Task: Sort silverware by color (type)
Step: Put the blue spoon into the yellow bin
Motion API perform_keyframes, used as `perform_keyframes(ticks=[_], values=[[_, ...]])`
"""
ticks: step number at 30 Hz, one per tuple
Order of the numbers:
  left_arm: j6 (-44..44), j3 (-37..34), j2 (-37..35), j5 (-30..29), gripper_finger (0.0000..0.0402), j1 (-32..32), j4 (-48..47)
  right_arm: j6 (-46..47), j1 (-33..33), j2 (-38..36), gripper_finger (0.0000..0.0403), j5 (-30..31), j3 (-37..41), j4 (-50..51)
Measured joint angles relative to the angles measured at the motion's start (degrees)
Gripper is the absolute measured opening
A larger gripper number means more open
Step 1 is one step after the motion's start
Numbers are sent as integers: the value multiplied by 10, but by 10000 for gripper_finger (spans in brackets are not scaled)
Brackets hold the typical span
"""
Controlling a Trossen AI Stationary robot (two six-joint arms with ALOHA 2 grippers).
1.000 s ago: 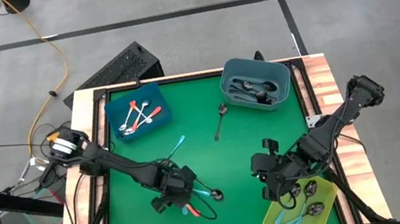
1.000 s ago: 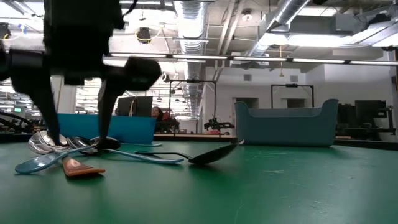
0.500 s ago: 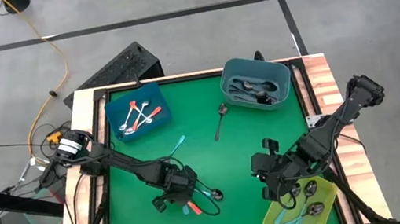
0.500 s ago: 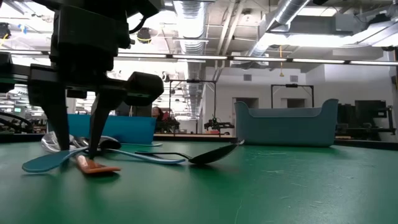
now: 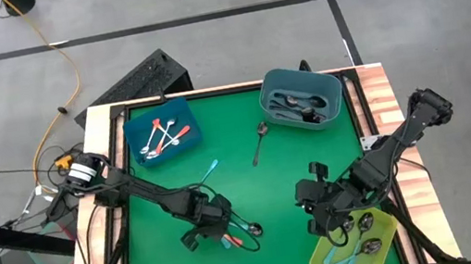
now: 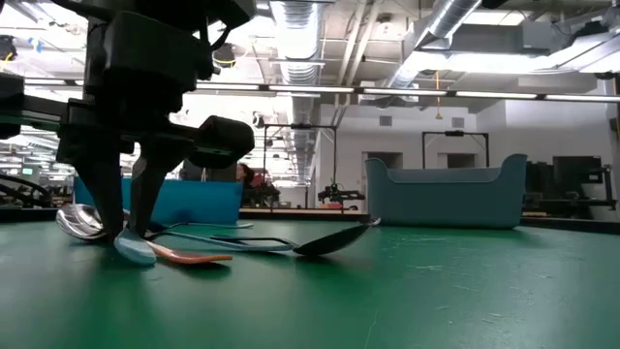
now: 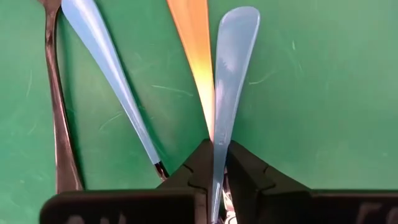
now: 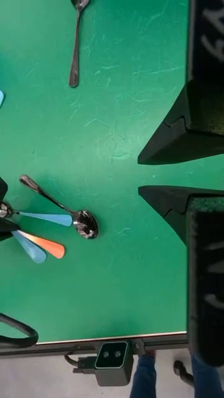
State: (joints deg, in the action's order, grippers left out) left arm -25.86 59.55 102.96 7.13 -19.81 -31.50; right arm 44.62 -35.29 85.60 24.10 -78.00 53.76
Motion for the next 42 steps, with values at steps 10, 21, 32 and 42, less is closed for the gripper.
perform_keyframes(ticks=[10,21,32,42], values=[[35,-1,0,30,72,14,3,1,2,0,79,6,0,0],[37,-1,0,-16,95,14,19,1,2,0,79,17,0,0],[41,0,0,-16,8,14,21,0,2,0,79,17,0,0],[79,-1,-44,-40,2,14,16,0,2,0,79,17,1,-2]])
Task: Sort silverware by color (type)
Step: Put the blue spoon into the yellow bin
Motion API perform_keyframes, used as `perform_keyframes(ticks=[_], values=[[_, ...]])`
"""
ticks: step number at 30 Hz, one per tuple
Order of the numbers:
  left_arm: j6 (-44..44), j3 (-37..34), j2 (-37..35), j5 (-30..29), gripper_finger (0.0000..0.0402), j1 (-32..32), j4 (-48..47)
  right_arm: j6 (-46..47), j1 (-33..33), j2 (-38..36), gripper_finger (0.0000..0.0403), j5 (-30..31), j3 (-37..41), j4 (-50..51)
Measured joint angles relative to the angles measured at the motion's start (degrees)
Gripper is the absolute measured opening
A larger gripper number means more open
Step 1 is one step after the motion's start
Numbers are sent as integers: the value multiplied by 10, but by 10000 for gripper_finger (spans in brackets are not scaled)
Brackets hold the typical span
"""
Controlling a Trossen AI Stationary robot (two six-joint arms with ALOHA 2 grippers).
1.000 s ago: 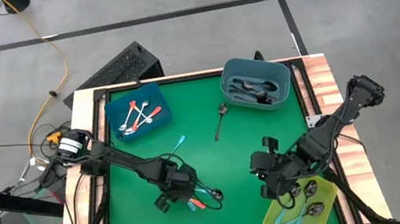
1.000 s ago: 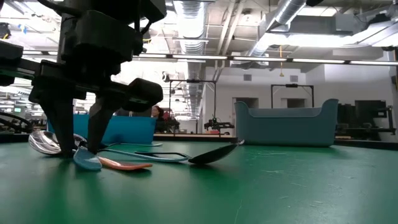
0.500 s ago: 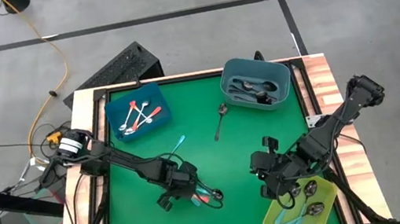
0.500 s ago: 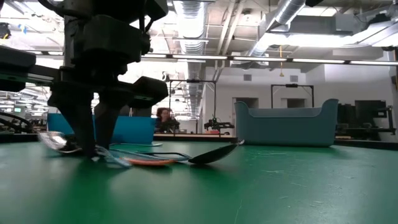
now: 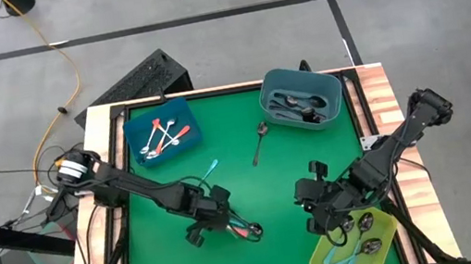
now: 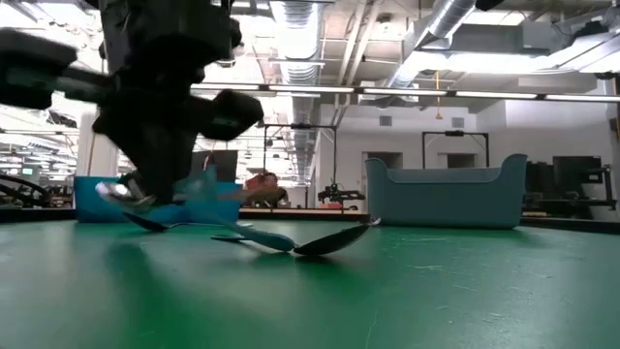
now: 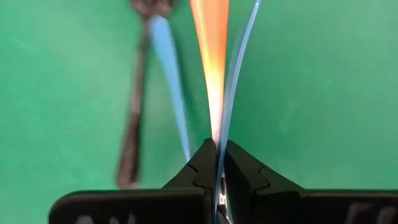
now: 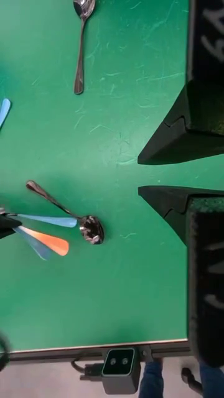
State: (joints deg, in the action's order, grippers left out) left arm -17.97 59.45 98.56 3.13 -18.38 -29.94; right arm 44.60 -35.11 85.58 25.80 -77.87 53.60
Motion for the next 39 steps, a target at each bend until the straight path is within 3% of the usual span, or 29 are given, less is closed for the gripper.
perform_keyframes(ticks=[17,23,39], values=[[40,0,-12,-45,75,0,12,55,0,0,79,-5,68,-61],[40,0,-12,-51,75,0,5,51,0,0,79,-5,68,-61],[-118,1,39,-17,73,7,52,49,-1,0,79,-7,68,-63]])
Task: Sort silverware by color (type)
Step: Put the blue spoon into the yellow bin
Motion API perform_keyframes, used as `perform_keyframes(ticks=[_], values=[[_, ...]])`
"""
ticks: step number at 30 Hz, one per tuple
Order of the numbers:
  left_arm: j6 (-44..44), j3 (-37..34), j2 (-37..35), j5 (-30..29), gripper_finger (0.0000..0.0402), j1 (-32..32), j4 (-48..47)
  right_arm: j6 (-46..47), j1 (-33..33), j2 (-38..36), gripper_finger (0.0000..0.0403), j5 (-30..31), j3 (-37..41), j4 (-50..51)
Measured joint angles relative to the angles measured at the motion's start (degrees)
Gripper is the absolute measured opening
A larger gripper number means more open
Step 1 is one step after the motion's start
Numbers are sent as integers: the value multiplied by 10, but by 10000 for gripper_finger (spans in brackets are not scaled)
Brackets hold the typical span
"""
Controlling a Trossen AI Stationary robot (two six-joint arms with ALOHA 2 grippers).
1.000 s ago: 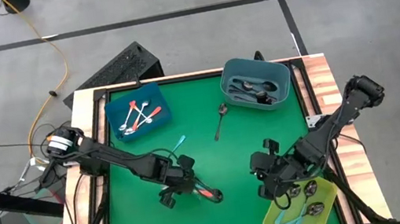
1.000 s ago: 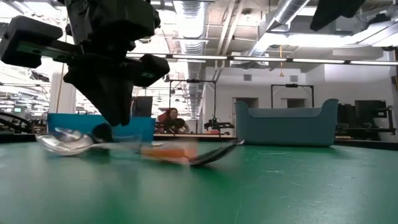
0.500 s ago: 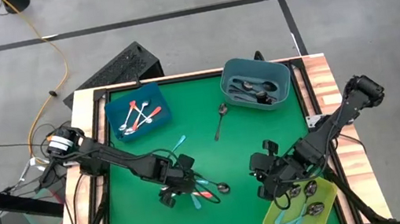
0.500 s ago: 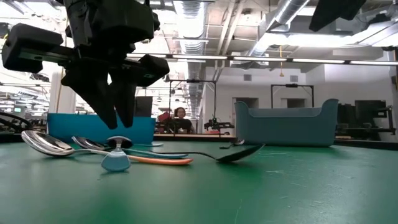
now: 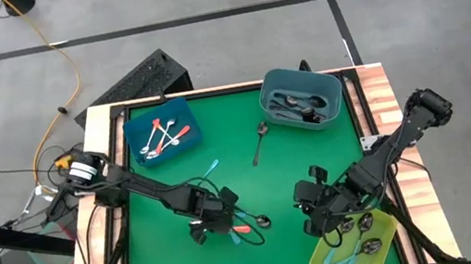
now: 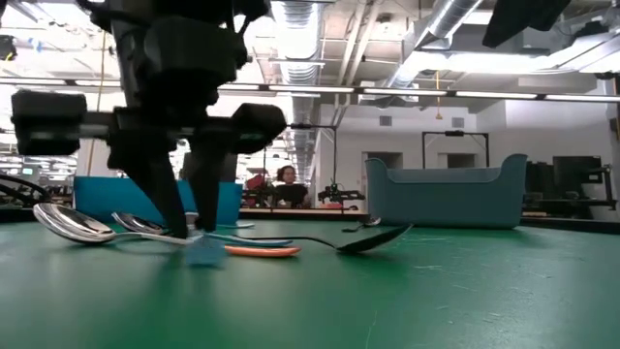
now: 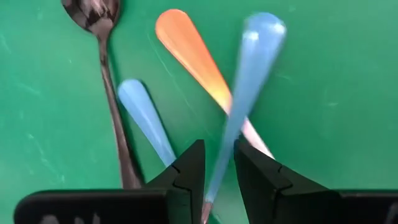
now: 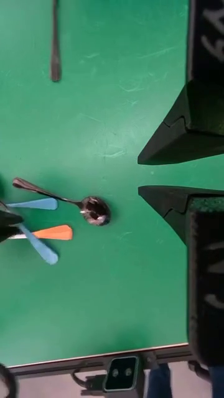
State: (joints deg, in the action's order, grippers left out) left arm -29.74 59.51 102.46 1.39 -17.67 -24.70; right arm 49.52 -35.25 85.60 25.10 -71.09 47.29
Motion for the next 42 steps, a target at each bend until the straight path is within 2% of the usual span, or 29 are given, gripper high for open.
perform_keyframes(ticks=[10,13,15,17,28,42], values=[[-26,2,28,15,71,14,7,0,0,0,79,-11,0,2],[-21,2,28,20,52,15,3,0,0,0,79,-11,0,2],[-21,2,33,27,24,15,0,0,0,0,79,-11,0,3],[-5,2,33,31,10,15,0,0,0,0,79,-11,0,2],[104,25,27,16,2,16,-15,0,1,0,79,-9,0,2],[174,28,-91,-36,1,55,-7,0,0,0,79,-7,0,-3]])
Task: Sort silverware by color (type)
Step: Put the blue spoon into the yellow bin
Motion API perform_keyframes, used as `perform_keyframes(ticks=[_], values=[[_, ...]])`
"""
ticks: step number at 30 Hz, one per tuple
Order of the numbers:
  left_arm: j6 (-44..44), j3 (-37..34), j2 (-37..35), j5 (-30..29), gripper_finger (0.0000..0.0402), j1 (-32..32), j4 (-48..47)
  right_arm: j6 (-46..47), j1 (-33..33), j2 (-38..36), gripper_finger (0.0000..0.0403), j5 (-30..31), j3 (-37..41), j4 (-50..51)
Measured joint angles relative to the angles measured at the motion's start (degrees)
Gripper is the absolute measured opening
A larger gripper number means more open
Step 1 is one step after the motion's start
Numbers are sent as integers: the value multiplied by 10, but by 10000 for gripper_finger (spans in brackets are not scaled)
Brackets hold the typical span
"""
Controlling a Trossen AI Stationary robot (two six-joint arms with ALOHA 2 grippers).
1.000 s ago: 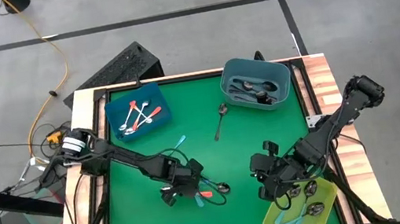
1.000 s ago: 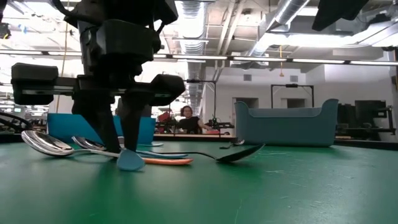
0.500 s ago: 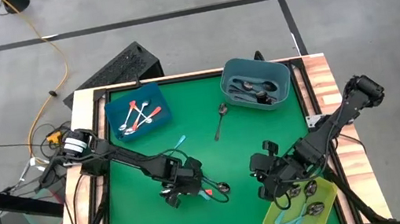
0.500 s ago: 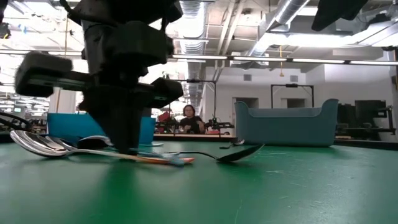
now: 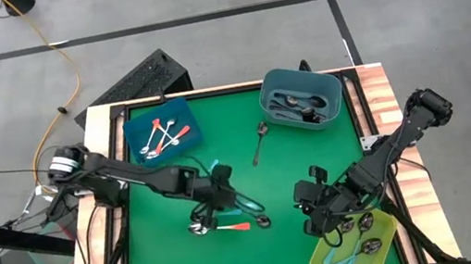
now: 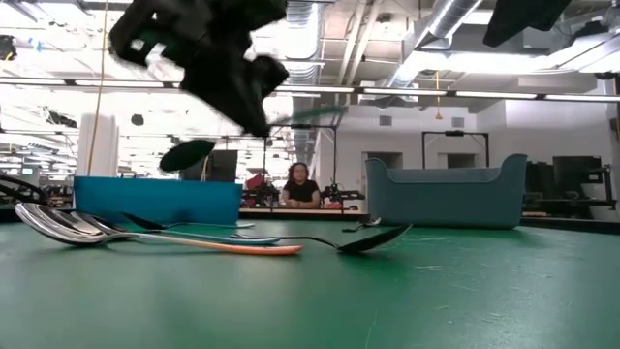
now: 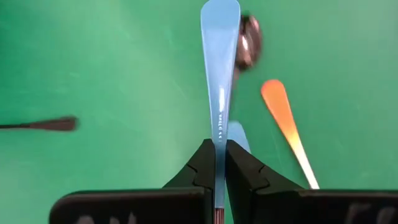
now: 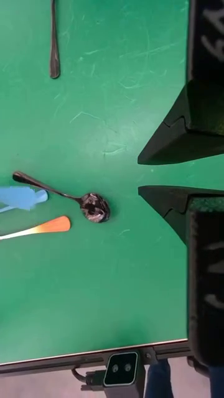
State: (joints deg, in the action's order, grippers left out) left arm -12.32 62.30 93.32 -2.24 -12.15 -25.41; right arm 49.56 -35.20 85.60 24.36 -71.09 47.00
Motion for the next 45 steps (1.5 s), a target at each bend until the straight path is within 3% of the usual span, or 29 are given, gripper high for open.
perform_keyframes(ticks=[5,14,20,25,36,45], values=[[58,0,-51,2,0,31,65,-1,0,0,79,18,0,0],[152,1,-141,5,0,64,275,-53,6,0,79,72,0,-47],[182,1,-167,9,0,63,394,-133,30,0,79,74,0,-90],[214,1,-166,50,0,60,469,-235,71,-2,79,71,-1,-151],[254,1,-166,203,0,57,672,-406,165,-34,79,-48,-54,-209],[254,1,-177,252,0,47,702,-312,242,-67,104,-253,-59,-405]])
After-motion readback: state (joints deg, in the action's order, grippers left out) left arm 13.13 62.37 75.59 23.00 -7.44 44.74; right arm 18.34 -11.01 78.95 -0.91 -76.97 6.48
